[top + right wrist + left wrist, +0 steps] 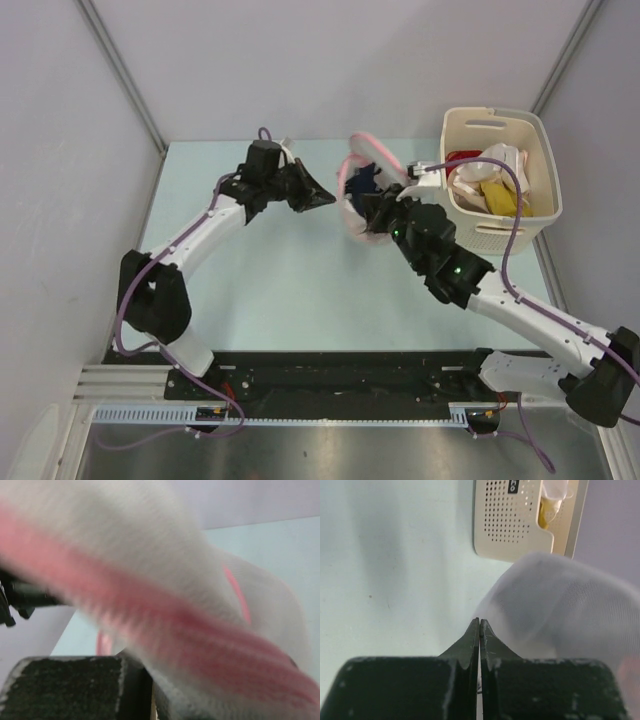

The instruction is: Unzip the laundry bag and remove the bra

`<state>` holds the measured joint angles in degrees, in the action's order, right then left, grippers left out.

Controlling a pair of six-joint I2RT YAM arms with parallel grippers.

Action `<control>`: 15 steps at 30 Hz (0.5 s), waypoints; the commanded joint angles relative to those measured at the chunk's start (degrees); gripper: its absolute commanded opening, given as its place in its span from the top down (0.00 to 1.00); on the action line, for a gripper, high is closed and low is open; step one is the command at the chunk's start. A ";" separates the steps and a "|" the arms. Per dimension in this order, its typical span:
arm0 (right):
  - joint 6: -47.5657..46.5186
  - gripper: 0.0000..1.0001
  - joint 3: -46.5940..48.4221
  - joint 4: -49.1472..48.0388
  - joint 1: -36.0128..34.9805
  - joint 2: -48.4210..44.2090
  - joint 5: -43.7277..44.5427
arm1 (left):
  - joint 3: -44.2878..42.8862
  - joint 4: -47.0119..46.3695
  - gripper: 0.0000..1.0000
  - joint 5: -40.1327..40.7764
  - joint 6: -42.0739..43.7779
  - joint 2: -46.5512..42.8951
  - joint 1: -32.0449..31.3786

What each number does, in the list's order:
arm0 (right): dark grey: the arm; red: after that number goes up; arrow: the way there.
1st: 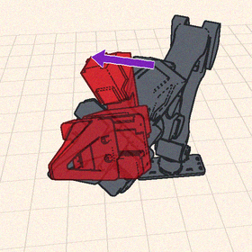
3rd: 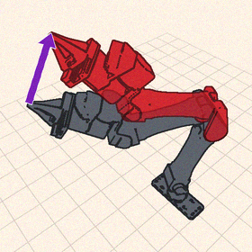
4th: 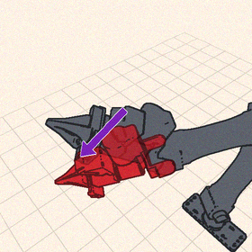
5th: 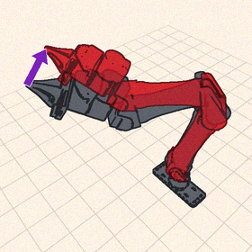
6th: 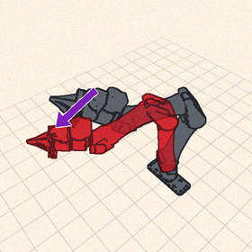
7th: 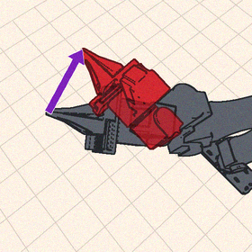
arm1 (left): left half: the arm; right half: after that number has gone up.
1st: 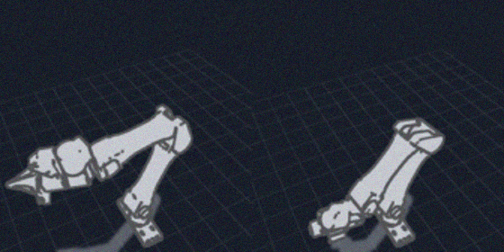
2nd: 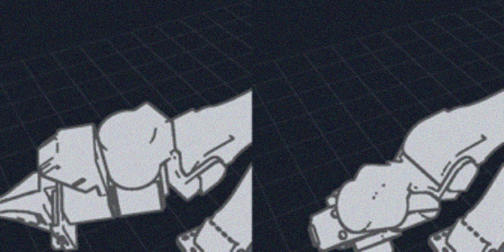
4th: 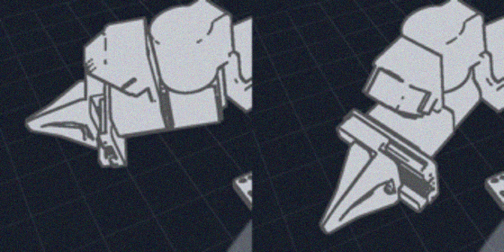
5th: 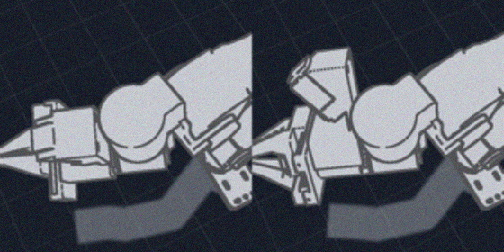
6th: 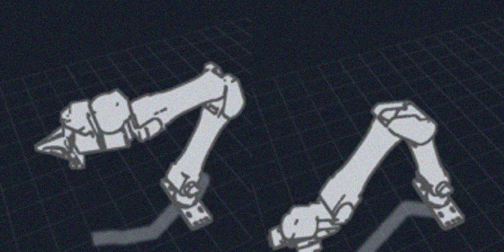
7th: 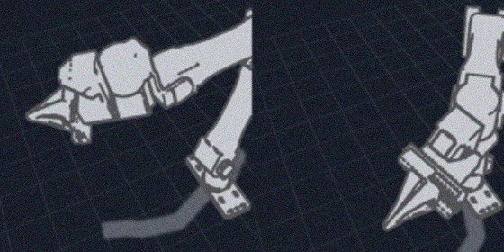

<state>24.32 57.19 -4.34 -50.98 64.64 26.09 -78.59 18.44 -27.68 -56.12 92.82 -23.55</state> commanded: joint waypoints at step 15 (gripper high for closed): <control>-2.08 1.00 -5.16 1.00 13.10 4.60 -38.72 | -1.40 -2.45 1.00 -5.52 21.81 -5.08 4.90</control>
<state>24.64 51.35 -1.32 -40.12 67.46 2.66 -78.87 16.99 -28.34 -49.30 94.08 -22.72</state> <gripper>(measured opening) 0.047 0.005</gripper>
